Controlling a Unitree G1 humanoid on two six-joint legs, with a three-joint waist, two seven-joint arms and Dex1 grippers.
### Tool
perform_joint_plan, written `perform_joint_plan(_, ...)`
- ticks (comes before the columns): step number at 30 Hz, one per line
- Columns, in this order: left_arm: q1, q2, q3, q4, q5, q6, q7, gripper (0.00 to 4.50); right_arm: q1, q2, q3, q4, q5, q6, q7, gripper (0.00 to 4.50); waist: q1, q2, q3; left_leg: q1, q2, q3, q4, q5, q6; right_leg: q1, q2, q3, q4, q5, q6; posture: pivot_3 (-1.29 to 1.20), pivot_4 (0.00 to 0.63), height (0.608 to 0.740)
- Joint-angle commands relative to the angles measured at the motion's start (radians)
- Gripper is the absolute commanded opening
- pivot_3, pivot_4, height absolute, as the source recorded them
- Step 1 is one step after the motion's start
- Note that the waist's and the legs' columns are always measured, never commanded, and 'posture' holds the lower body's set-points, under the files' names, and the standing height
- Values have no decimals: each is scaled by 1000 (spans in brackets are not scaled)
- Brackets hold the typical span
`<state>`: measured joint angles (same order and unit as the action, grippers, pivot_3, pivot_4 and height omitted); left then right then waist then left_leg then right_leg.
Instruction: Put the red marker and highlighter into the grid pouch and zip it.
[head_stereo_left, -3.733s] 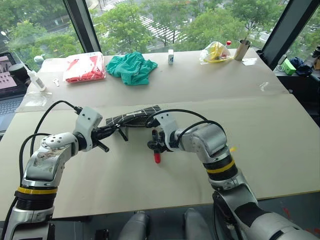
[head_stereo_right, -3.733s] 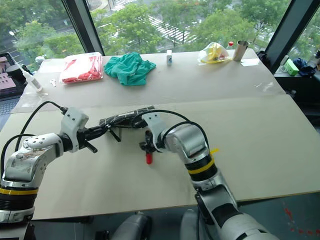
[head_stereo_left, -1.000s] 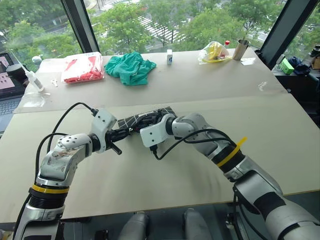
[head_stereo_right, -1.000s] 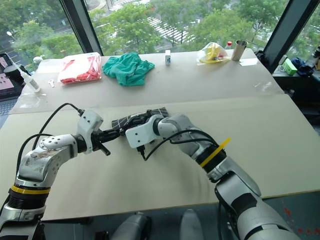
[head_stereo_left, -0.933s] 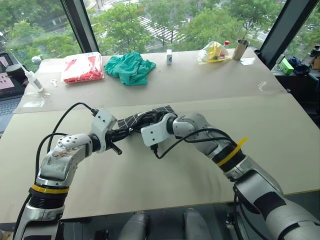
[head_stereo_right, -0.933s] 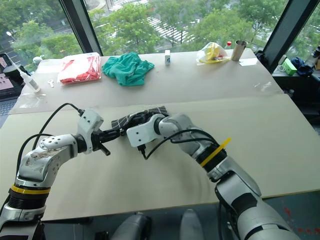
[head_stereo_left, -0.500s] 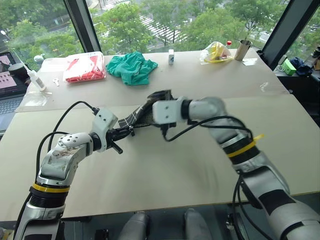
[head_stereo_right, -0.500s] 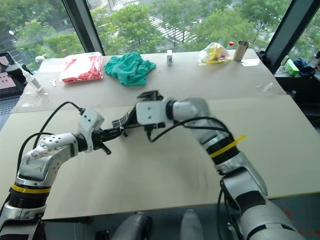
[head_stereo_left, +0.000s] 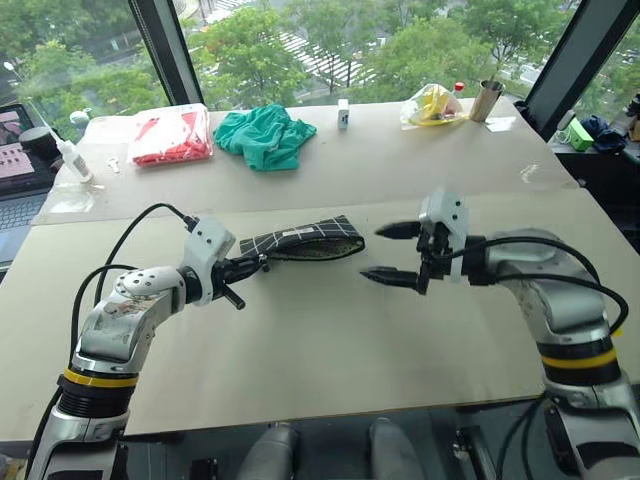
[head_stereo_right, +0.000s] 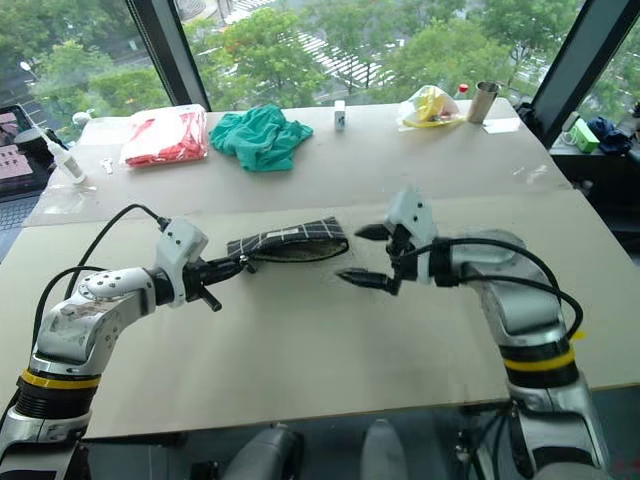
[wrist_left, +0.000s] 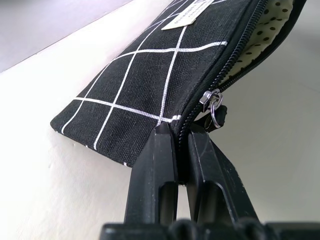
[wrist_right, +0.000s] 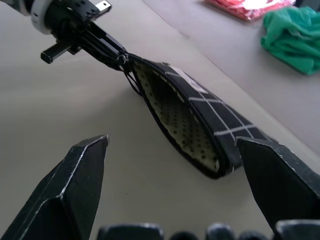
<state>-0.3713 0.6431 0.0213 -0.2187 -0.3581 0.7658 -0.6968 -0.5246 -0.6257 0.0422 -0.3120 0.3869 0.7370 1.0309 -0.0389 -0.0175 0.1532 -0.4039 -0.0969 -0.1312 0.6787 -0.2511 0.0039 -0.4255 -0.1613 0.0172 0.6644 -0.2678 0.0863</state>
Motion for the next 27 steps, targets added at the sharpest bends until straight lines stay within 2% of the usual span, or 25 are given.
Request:
perform_joint_plan(1,-16,-8,14,-46,-23,-7,-1,0,72,64,46,-161,86,110,-84,4488,-1,0,0,0,0,0,0,0,0,1,0,0,0,0,0,0,150,740)
perform_joint_plan(6,-26,-41,4,-57,-35,12,9,0,49,193,181,-38,-16,122,-249,4488,3,0,0,1,0,0,2,0,0,1,0,0,0,0,0,0,150,740)
perform_joint_plan(14,-30,-71,-2,-74,-49,44,38,0,-72,381,308,146,-121,44,-379,4488,-1,0,0,1,0,0,1,0,-1,0,0,0,1,0,0,0,150,740)
perform_joint_plan(21,-39,-86,-12,-70,-50,53,48,0,-159,521,352,300,-195,-8,-458,4488,-5,0,0,1,-1,0,1,1,-1,0,0,0,1,0,0,0,150,740)
perform_joint_plan(27,-44,-89,-9,-77,-64,70,50,0,-186,565,358,389,-249,-62,-489,4488,-5,0,0,1,0,-1,1,1,-2,0,0,0,3,0,0,0,150,740)
